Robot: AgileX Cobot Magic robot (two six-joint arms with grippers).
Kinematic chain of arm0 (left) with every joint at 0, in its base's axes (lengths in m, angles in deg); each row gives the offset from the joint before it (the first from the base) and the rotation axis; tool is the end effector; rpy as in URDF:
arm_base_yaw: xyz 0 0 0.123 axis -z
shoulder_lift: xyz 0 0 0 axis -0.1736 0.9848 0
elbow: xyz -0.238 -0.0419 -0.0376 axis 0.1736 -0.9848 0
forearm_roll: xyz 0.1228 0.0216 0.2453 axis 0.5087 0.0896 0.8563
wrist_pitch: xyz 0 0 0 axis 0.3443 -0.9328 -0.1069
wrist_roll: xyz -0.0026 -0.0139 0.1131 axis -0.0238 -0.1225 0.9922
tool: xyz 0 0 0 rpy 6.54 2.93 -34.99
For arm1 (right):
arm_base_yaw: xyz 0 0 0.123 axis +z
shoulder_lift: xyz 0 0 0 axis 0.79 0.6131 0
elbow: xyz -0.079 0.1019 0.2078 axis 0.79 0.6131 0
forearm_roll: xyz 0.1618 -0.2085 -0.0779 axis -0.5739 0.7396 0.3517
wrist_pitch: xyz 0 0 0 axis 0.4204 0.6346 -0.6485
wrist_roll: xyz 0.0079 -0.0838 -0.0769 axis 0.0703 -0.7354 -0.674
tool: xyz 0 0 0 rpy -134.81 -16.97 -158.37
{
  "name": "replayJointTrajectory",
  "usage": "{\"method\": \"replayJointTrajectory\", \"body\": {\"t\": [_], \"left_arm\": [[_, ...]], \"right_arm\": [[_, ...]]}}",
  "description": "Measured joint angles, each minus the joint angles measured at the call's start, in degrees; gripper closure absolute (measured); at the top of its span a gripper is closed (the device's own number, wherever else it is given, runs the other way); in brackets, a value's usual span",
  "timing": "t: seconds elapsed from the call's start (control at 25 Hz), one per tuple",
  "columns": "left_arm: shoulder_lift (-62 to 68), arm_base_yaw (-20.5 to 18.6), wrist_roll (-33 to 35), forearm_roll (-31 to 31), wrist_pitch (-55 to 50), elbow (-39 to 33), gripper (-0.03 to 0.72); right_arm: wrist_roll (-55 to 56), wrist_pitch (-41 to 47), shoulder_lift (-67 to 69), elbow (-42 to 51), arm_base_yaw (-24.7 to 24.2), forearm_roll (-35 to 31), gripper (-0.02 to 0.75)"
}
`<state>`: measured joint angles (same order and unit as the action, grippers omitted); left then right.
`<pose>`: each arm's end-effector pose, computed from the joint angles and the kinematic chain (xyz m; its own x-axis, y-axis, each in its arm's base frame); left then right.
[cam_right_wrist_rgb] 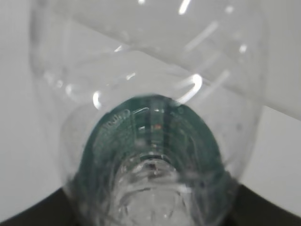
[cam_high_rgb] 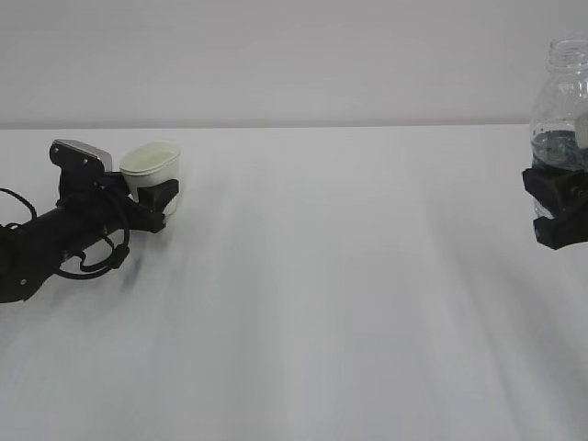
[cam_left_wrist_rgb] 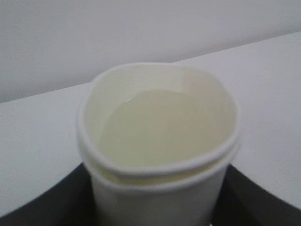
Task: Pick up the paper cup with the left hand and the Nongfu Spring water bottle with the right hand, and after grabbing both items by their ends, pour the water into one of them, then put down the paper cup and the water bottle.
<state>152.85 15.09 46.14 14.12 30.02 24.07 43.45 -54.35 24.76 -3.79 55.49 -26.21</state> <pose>0.4090 -0.0817 0.0011 -0.1160 0.0570 -0.9916 0.4782 0.8782 -0.0054 0.2918 0.0285 0.1543 -0.2871 -0.4395 -0.8511 -0.3010 0.8849 -0.3554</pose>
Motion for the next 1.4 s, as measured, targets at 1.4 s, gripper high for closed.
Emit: {"method": "replayJointTrajectory", "body": {"t": [1.4], "left_arm": [[-1.07, 0.0, 0.0, 1.56, 1.15, -6.31, 0.008]], "right_arm": [[0.57, -0.38, 0.0, 0.0, 0.0, 0.0, 0.38]]}}
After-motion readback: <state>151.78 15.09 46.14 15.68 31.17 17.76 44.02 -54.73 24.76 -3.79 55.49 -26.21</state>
